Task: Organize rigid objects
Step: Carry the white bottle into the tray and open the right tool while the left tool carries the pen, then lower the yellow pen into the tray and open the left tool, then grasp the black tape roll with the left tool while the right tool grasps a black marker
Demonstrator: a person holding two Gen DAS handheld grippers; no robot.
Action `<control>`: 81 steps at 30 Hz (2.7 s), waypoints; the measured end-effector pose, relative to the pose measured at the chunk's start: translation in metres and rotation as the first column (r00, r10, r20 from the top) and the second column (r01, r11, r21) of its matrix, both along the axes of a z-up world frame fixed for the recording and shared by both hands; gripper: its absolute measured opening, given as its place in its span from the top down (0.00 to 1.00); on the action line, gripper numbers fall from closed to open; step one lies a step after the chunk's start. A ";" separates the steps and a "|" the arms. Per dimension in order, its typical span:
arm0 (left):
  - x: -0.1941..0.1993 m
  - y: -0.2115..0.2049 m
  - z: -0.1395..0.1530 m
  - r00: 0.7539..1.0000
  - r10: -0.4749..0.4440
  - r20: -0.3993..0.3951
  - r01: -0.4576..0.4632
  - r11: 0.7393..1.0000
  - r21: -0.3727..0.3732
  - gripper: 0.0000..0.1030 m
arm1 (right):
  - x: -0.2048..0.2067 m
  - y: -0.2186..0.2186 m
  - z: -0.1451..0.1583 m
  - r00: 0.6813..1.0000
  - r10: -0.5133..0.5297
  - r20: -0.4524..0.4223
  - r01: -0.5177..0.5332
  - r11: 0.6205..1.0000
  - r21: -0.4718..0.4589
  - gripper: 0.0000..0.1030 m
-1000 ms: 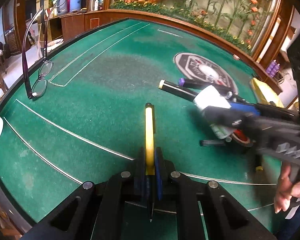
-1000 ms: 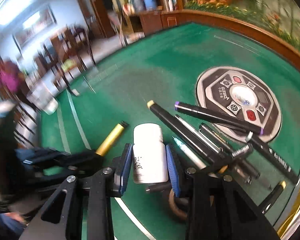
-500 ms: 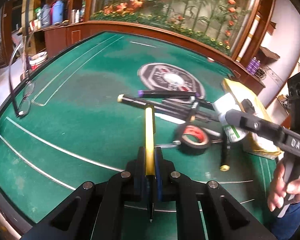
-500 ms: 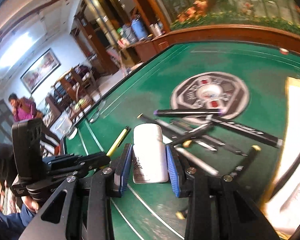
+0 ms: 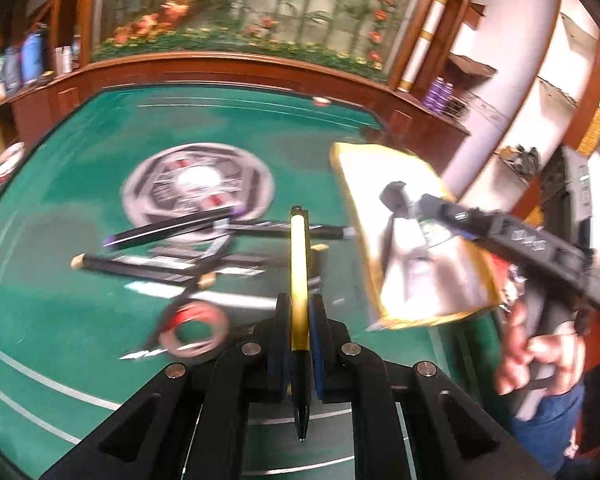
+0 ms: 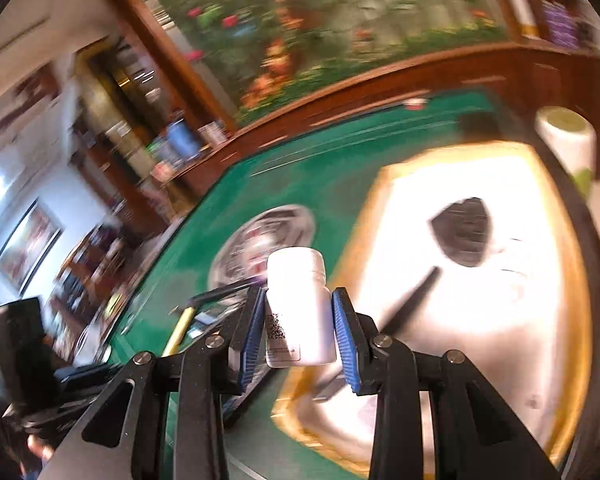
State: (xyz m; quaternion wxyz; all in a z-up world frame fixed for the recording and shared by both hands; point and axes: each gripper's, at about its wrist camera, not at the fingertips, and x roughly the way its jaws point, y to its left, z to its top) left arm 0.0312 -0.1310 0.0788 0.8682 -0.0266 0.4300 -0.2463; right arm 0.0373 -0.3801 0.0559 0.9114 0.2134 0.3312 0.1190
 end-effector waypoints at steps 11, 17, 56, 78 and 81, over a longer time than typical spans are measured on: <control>0.031 -0.106 0.003 0.991 -0.132 -0.029 0.132 0.991 0.018 0.92 | 0.011 -0.054 -0.020 0.975 -0.206 -0.084 0.209 0.978 0.028 0.68; 0.053 -0.135 -0.017 0.988 -0.137 -0.063 0.141 0.988 0.056 0.92 | 0.019 -0.058 -0.032 0.963 -0.231 -0.141 0.234 0.972 0.007 0.68; 0.022 -0.094 -0.020 0.996 -0.093 -0.017 0.094 0.994 0.055 0.68 | 0.009 -0.057 -0.023 0.964 -0.248 -0.093 0.250 0.968 0.011 0.65; -0.004 0.060 -0.056 0.995 0.102 -0.001 -0.102 0.990 0.093 0.46 | 0.005 0.016 -0.014 0.998 -0.069 -0.007 0.068 0.995 -0.075 0.58; 0.002 0.057 -0.063 0.993 0.120 -0.001 -0.120 0.986 0.119 0.45 | 0.003 0.025 -0.014 0.999 -0.043 -0.002 0.042 0.995 -0.092 0.58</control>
